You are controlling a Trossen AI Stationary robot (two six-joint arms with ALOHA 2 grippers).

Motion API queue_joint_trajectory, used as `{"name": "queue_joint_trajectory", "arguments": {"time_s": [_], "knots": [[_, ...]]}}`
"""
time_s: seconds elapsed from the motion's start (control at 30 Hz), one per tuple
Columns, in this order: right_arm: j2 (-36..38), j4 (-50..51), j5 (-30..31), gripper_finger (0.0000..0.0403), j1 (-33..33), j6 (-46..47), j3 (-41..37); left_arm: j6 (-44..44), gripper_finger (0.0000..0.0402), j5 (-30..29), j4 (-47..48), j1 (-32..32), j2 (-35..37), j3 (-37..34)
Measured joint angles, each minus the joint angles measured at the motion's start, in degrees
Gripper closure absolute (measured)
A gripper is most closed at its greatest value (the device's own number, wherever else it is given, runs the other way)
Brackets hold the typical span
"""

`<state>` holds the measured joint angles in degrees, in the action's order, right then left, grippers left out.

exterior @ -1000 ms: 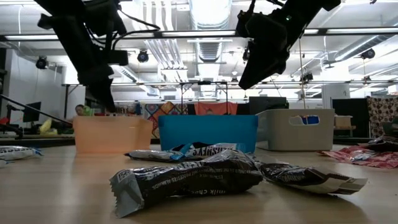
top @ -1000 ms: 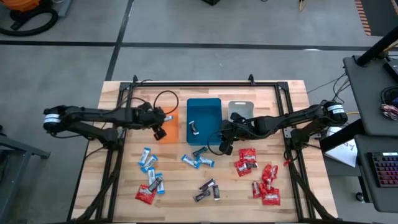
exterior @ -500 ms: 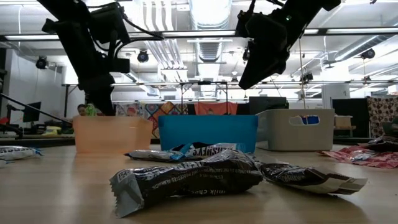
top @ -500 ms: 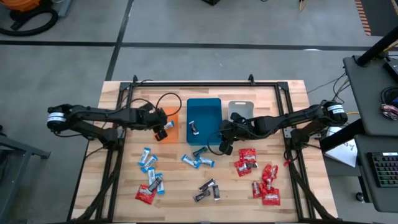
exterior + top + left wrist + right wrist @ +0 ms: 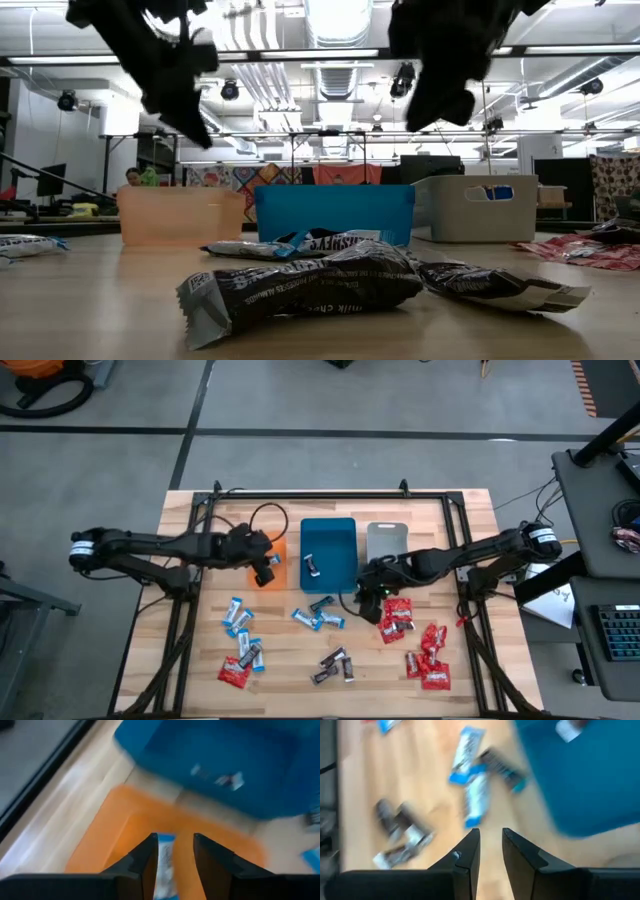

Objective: Sort candy
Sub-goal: Put the brown chocolate bar into the blue bin

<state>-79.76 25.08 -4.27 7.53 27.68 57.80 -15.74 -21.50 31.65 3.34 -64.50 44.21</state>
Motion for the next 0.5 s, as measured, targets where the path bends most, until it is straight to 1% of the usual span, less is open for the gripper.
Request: {"name": "queue_joint_trajectory", "arguments": {"time_s": [0.07, 0.13, 0.3, 0.5], "knots": [[0.08, 1.44, -2.78, 0.033, 1.24, 1.72, 0.0, 1.4, 0.0298, -0.06, -2.45, -2.09, 0.69, 0.0], [0.15, 3.97, -4.32, 0.0329, 2.58, 4.48, 0.02, 2.67, 0.0301, -0.26, -4.88, -4.18, 1.06, 0.0], [0.16, 14.4, -7.87, 0.0331, 6.13, 13.46, 0.02, 3.91, 0.0307, -0.46, -9.18, -8.24, 1.28, 0.0], [0.19, 29.48, -9.6, 0.034, 11.37, 13.9, 0.02, 3.82, 0.0311, -0.54, -9.99, -9.44, 1.28, -0.02]]}}
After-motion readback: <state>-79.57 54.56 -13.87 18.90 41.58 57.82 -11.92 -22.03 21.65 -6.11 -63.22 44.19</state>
